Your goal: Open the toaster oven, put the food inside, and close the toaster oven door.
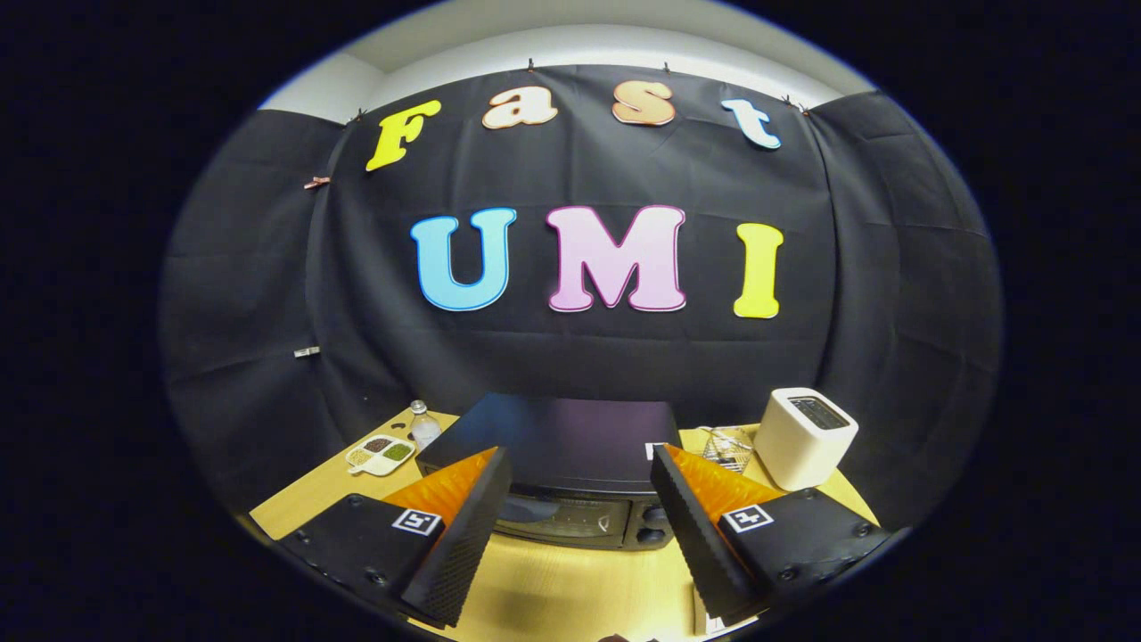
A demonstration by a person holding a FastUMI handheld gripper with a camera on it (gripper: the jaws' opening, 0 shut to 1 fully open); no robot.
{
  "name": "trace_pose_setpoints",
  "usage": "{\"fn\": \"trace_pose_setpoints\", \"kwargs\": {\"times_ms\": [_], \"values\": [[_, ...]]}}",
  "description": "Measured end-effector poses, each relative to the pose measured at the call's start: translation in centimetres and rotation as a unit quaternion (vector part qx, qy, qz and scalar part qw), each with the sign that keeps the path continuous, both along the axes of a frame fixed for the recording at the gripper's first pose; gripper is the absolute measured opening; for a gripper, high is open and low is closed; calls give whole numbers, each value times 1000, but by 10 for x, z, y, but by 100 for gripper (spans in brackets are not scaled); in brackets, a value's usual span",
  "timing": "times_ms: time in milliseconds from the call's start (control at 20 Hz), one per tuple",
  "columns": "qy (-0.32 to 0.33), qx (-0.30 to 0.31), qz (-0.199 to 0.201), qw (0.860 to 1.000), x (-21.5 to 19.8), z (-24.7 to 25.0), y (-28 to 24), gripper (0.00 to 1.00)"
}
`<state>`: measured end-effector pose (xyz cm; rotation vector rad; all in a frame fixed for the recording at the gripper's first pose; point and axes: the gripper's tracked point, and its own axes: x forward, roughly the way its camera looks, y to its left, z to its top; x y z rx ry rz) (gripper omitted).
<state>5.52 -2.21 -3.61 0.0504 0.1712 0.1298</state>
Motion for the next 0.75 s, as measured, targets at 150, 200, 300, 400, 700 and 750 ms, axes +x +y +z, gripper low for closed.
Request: {"fn": "trace_pose_setpoints", "kwargs": {"times_ms": [150, 200, 300, 400, 700, 750], "values": [[-20, -13, -14, 1000, -15, 14, -17, 98], [-24, -12, -16, 1000, -20, 19, -19, 98], [-32, -4, -15, 999, -29, 28, -17, 98], [-38, -2, -16, 999, -37, 34, -16, 98], [-54, 17, -16, 998, -63, 44, -7, 98], [-53, 10, -12, 998, -64, 42, -7, 98]]}}
